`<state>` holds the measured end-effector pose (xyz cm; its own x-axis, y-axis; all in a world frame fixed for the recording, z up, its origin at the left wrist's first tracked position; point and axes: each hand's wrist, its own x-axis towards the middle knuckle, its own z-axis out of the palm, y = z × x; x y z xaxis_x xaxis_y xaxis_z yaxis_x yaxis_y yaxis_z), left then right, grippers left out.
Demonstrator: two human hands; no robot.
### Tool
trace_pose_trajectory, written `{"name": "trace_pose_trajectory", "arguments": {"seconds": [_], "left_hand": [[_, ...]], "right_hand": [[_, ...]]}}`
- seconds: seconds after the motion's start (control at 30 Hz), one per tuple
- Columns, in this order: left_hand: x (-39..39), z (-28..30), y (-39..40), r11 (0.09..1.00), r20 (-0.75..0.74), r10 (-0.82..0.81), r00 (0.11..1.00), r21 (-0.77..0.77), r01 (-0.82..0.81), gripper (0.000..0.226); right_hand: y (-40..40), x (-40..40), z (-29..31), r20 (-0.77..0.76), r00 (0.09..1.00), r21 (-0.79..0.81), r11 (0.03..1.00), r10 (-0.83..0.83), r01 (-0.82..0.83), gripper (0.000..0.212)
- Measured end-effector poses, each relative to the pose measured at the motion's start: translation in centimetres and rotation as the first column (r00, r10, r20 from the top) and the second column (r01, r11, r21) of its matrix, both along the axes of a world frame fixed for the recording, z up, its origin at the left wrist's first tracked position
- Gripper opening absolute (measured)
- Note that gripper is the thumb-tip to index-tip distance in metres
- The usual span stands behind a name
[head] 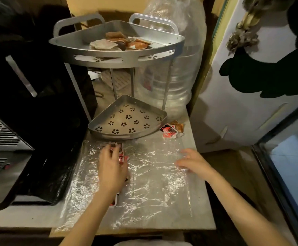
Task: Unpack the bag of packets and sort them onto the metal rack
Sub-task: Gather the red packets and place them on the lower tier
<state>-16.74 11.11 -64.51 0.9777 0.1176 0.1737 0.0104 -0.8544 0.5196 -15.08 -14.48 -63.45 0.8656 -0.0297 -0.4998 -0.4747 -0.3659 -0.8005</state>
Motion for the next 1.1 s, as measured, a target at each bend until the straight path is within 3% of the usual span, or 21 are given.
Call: {"name": "trace_pose_trajectory", "arguments": {"seconds": [0.07,0.13,0.23,0.3,0.47,0.6,0.7,0.77,0.93,1.1], "left_hand": [[-0.8,0.1,-2.3,0.984,0.034,-0.167,0.985,0.062,0.164,0.049],[-1.5,-0.1,-4.6,0.943,-0.083,-0.313,0.946,0.093,0.320,0.059],[-2.1,-1.5,-7.0,0.889,-0.245,-0.407,0.880,0.115,0.444,0.062],[-2.3,-2.4,-7.8,0.881,-0.278,-0.414,0.867,0.117,0.458,0.067],[-2.3,-4.1,-7.9,0.874,-0.294,-0.407,0.865,0.151,0.463,0.076],[-2.3,-3.9,-8.0,0.876,-0.313,-0.405,0.859,0.136,0.463,0.070],[-2.2,-3.6,-7.9,0.873,-0.321,-0.409,0.854,0.135,0.468,0.073],[-2.1,-3.7,-7.9,0.870,-0.319,-0.418,0.850,0.129,0.476,0.073],[-1.9,-3.8,-7.8,0.867,-0.319,-0.417,0.851,0.141,0.478,0.079],[-1.9,-4.2,-7.6,0.860,-0.316,-0.424,0.849,0.155,0.487,0.076]], "right_hand": [[0.3,0.1,0.4,0.072,0.997,-0.062,0.998,0.022,-0.017,0.061],[0.6,0.3,0.5,0.171,0.985,-0.170,0.985,0.032,-0.003,0.077],[1.3,0.5,0.4,0.319,0.943,-0.409,0.911,0.093,0.048,0.082],[1.8,1.0,0.6,0.375,0.907,-0.519,0.854,0.192,0.034,0.078],[2.7,3.9,1.1,0.344,0.870,-0.608,0.790,0.354,-0.081,0.075],[4.2,4.5,1.0,0.209,0.915,-0.760,0.646,0.344,-0.069,0.098],[5.4,3.4,0.1,0.201,0.919,-0.806,0.591,0.341,-0.043,0.106],[5.4,3.0,-0.1,0.193,0.922,-0.788,0.614,0.335,-0.058,0.106],[3.1,2.7,1.0,0.296,0.940,-0.591,0.806,0.168,0.042,0.101],[-1.0,2.3,2.1,0.148,0.980,-0.391,0.902,-0.135,0.184,0.088]]}}
